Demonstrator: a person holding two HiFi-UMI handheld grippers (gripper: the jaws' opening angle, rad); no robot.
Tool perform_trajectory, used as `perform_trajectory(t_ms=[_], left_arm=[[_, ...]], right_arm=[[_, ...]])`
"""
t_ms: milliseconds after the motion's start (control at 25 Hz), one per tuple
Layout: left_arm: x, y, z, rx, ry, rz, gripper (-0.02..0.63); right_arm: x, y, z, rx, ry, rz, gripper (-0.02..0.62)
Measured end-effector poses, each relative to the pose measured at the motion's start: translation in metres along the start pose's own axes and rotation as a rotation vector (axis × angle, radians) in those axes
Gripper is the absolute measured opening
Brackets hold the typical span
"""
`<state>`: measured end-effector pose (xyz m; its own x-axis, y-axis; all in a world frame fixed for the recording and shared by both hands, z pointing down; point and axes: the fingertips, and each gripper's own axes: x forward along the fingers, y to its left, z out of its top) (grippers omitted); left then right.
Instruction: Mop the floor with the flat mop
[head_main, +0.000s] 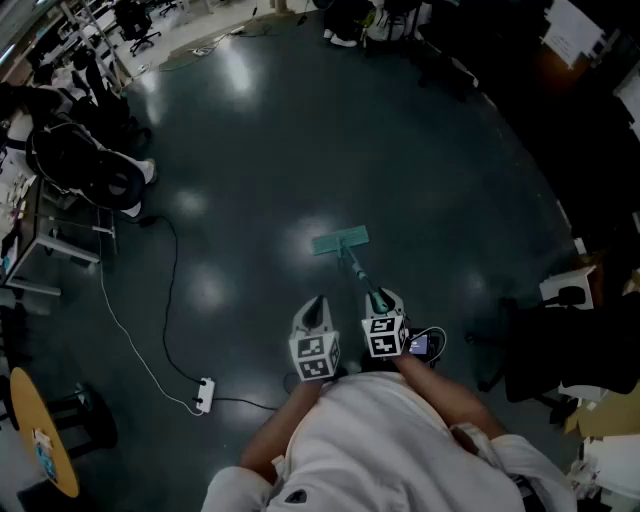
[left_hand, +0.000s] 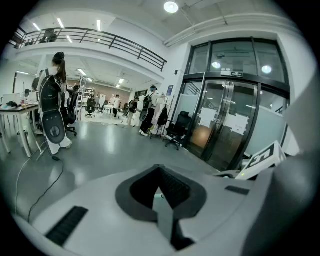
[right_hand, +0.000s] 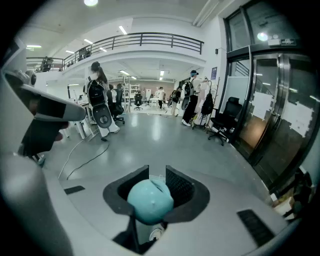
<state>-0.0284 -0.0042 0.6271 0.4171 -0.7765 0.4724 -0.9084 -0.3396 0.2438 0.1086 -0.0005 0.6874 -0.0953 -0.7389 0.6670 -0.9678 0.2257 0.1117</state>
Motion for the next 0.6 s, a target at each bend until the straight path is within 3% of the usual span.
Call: perform_trajectory(t_ms=[600], left_arm=[[-0.008, 0.028, 0.003, 0.022, -0.011, -0.010, 0.006]], right_arm=[[0.000, 0.027, -0.012, 0.062, -0.003, -0.064, 0.109]])
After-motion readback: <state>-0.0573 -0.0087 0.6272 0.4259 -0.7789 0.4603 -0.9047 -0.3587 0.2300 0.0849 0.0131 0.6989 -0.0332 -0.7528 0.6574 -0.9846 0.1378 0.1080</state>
